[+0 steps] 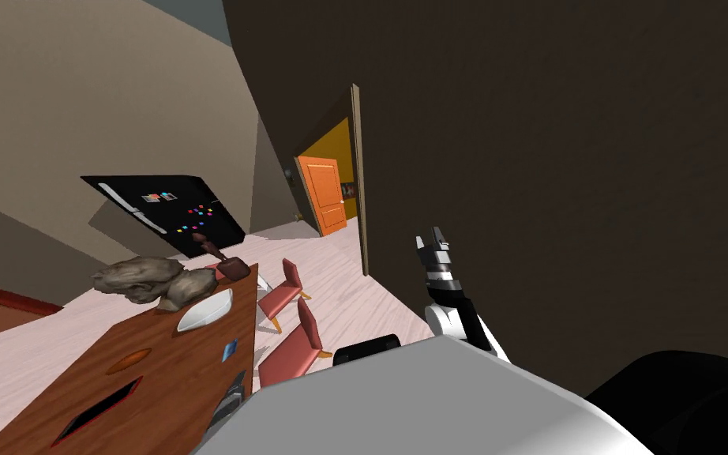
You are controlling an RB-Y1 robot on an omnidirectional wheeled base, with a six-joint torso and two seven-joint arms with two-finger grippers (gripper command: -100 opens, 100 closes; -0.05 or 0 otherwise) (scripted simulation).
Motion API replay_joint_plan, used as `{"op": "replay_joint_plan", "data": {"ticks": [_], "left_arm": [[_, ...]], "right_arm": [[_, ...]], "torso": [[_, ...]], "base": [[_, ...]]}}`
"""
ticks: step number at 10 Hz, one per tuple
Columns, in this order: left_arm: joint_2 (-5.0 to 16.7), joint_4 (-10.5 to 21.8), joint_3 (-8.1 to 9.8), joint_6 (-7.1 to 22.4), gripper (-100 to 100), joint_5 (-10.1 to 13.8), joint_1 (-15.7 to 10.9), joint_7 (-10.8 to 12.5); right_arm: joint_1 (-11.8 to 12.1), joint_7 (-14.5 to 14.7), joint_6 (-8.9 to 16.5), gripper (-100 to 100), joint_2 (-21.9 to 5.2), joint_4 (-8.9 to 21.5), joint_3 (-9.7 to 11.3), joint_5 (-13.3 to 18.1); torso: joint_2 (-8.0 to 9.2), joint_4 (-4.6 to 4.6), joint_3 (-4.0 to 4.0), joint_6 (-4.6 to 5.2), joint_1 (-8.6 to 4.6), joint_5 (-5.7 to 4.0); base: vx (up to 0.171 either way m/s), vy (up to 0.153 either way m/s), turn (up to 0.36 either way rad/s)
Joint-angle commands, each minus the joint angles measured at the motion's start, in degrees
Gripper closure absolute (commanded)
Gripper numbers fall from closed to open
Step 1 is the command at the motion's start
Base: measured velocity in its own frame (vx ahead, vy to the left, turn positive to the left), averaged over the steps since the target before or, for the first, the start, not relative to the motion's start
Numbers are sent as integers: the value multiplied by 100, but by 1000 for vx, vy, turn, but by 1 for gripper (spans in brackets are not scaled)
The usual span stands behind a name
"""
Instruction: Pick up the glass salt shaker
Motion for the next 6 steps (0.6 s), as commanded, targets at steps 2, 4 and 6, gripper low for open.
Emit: {"op": "replay_joint_plan", "data": {"ticks": [2, 4, 6], "left_arm": [[-21, 311, 75, 419, -100, -98, 86, -60], [-12, 547, 102, 552, -100, -144, 71, -94], [20, 907, 140, 800, -100, -241, 27, -176]], "right_arm": [[0, 0, 0, 0, 0, 0, 0, 0], [1, 0, 0, 0, 0, 0, -1, 0], [0, 0, 0, 0, 0, 0, -1, 0]], "torso": [[7, 1, 4, 0, 5, 0], [7, 2, 5, -5, 12, 3], [11, 2, 6, -1, 13, 2]], "base": [[-57, 53, -370], [-44, 40, -151], [-70, 68, -309]]}}
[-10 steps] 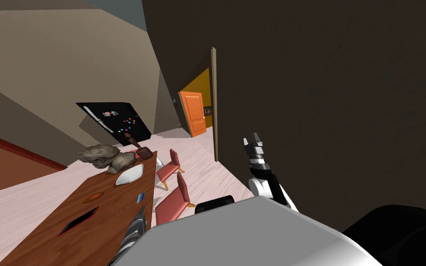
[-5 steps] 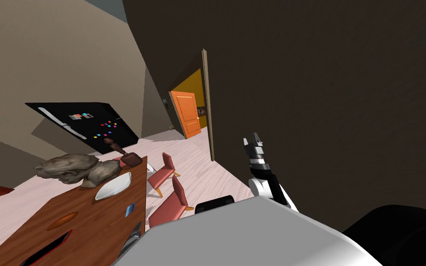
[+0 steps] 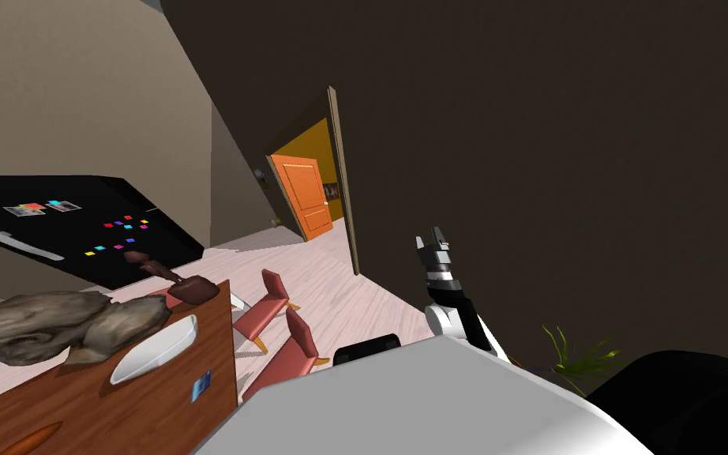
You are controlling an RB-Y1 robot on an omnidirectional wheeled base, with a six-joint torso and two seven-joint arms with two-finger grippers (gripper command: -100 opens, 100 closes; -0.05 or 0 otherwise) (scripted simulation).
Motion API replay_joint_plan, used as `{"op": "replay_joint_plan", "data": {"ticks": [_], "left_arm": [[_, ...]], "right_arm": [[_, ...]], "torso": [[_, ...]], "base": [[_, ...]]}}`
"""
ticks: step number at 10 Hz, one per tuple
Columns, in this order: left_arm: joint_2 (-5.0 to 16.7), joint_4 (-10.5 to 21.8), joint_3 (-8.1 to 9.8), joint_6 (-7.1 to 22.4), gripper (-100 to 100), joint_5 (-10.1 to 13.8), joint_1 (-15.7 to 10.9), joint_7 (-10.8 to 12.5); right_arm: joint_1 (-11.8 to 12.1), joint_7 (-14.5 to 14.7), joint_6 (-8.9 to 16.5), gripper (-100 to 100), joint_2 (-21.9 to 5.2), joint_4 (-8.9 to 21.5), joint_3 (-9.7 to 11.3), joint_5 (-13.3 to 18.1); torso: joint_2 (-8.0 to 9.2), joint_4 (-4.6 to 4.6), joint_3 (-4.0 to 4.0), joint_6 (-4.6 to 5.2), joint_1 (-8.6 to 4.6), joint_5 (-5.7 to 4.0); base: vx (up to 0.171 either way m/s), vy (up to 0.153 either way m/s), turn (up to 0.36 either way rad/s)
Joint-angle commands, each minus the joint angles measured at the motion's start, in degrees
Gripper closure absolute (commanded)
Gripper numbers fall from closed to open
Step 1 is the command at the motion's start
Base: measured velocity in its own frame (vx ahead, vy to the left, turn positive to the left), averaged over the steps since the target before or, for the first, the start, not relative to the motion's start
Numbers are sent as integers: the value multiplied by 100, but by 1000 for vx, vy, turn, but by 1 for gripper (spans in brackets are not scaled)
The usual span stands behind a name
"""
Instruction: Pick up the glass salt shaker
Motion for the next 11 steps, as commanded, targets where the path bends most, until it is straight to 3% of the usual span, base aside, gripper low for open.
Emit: {"op": "replay_joint_plan", "data": {"ticks": [1, 11], "left_arm": [[1, 273, 37, 37, -100, -52, -109, -43], [170, 1382, 50, 799, -100, -456, -392, -447]], "right_arm": [[0, 0, 0, 0, 0, 0, 0, 0], [0, 0, 0, 0, 0, 0, 0, 0]], "torso": [[0, 0, 0, 0, 0, 0], [1, 0, 0, -1, 4, 1]], "base": [[-47, 57, -72], [-61, 63, -162]]}}
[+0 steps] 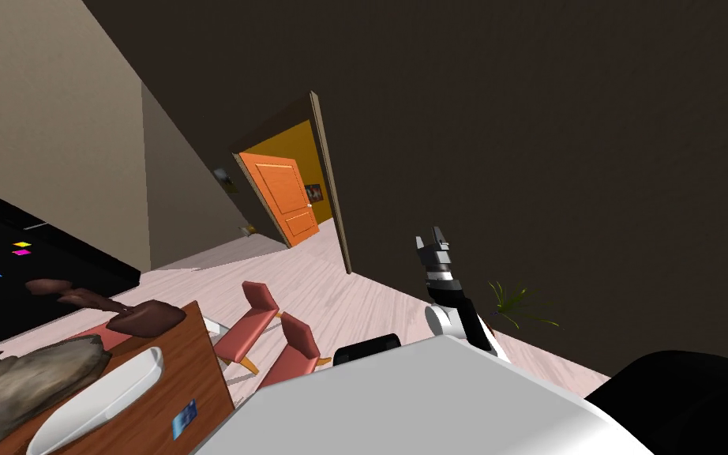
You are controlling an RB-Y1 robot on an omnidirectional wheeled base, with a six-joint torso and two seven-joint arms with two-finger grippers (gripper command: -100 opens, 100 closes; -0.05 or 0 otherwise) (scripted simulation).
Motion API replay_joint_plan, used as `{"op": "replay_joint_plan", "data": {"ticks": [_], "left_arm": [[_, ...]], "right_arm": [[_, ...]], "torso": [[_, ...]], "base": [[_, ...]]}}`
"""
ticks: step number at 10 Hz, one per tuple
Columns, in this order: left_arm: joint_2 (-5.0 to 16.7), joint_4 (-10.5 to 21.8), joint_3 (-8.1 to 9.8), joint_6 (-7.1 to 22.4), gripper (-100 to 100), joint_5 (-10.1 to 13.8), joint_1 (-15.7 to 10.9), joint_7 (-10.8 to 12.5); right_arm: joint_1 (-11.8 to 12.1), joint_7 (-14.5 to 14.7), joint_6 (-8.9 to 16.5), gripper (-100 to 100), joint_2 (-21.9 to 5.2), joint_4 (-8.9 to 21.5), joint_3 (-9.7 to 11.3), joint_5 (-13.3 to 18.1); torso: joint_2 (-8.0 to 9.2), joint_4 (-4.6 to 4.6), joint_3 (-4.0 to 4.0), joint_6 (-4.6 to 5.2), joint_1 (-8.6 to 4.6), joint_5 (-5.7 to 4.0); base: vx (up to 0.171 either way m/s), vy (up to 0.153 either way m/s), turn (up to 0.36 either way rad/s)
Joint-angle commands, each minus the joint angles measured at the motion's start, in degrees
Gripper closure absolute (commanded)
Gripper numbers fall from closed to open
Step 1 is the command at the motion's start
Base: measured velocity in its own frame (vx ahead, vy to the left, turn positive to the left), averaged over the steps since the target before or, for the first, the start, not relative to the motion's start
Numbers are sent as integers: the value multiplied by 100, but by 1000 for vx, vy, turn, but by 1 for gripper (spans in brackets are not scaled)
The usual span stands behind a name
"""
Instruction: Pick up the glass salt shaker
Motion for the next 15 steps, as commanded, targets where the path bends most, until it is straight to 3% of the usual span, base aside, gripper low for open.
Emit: {"op": "replay_joint_plan", "data": {"ticks": [1, 3, 4, 5, 13, 14, 15], "left_arm": [[63, 166, -27, 67, -100, -22, -35, -58], [72, 205, -28, 90, -100, -42, -54, -74], [78, 219, -29, 99, 0, -44, -59, -83], [104, 438, 5, 13, -100, -83, -204, -87], [209, 1320, 137, -328, -100, -240, -790, -109], [201, 1250, 126, -300, -100, -227, -743, -107], [201, 1260, 128, -307, 100, -230, -749, -108]], "right_arm": [[0, 0, 0, 0, 0, 0, 0, 0], [0, 0, 0, 0, 0, 0, 0, 0], [1, 0, 0, 0, 0, 0, 0, 0], [2, 0, 0, 0, 1, 0, 0, 0], [2, 0, 0, 0, 1, 0, 0, 0], [2, 0, 0, 0, 1, 0, 0, 0], [2, 0, 0, 0, 1, 0, 0, 0]], "torso": [[0, 0, 0, 0, 0, 0], [-12, -2, -7, 0, -6, -1], [-24, -4, -13, -2, -19, -3], [-34, -7, -19, -2, -28, -5], [-41, -9, -23, -2, -32, -7], [-41, -9, -23, -2, -32, -6], [-41, -9, -23, -2, -33, -7]], "base": [[-71, 81, -94], [-46, 46, -77], [-6, 6, 4], [-4, 4, 27], [-1, 2, 23], [0, 0, 0], [0, 0, 0]]}}
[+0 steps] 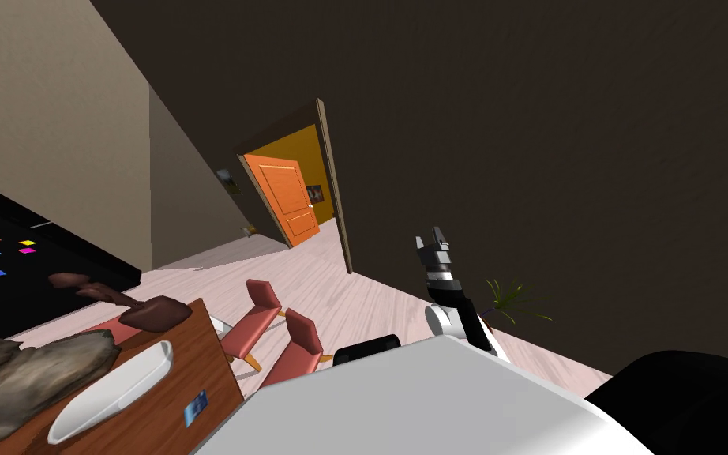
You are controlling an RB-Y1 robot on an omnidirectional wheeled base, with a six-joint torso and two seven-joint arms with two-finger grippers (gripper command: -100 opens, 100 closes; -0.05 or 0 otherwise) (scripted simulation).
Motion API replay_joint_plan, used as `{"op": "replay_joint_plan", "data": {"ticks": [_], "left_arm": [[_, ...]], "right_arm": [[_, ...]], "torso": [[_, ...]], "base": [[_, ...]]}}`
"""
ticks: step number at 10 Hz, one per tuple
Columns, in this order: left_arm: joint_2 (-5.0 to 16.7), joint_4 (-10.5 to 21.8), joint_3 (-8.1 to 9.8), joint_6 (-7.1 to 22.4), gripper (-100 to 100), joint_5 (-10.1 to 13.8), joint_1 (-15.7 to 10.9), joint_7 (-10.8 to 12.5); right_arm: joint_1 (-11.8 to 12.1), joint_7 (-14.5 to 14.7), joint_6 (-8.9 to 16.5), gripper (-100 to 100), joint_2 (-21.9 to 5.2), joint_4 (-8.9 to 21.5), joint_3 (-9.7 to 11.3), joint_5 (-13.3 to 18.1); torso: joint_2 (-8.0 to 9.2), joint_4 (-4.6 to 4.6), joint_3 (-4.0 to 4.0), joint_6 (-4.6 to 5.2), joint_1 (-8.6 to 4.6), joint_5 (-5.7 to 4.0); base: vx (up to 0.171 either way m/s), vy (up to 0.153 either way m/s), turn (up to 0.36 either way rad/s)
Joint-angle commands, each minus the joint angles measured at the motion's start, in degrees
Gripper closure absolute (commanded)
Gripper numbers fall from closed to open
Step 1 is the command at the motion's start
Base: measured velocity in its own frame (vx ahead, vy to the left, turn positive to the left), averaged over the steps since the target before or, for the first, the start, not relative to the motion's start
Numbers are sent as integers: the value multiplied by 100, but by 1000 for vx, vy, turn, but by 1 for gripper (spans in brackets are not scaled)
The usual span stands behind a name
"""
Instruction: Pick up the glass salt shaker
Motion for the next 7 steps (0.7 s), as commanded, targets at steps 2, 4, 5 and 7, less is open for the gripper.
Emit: {"op": "replay_joint_plan", "data": {"ticks": [2, 4, 5, 7], "left_arm": [[8, 1, 3, 8, 100, -6, 1, -6], [9, -2, 5, 5, 100, -4, 0, -4], [8, -3, 6, 2, 0, -4, -2, -3], [-30, -276, -41, 101, 100, 48, 170, 7]], "right_arm": [[0, 0, 0, 0, 0, 0, 0, 0], [0, 0, 0, 0, 0, 0, 0, 0], [0, 0, 0, 0, 0, 0, 0, 0], [0, 0, 0, 0, 0, 0, 0, 0]], "torso": [[4, 3, 4, -2, 5, 8], [7, 3, 5, -2, 8, 10], [6, 1, 4, -1, 9, 10], [5, 1, 4, 0, 7, 9]], "base": [[0, 0, 0], [0, 0, 0], [0, 0, 0], [1, -2, -34]]}}
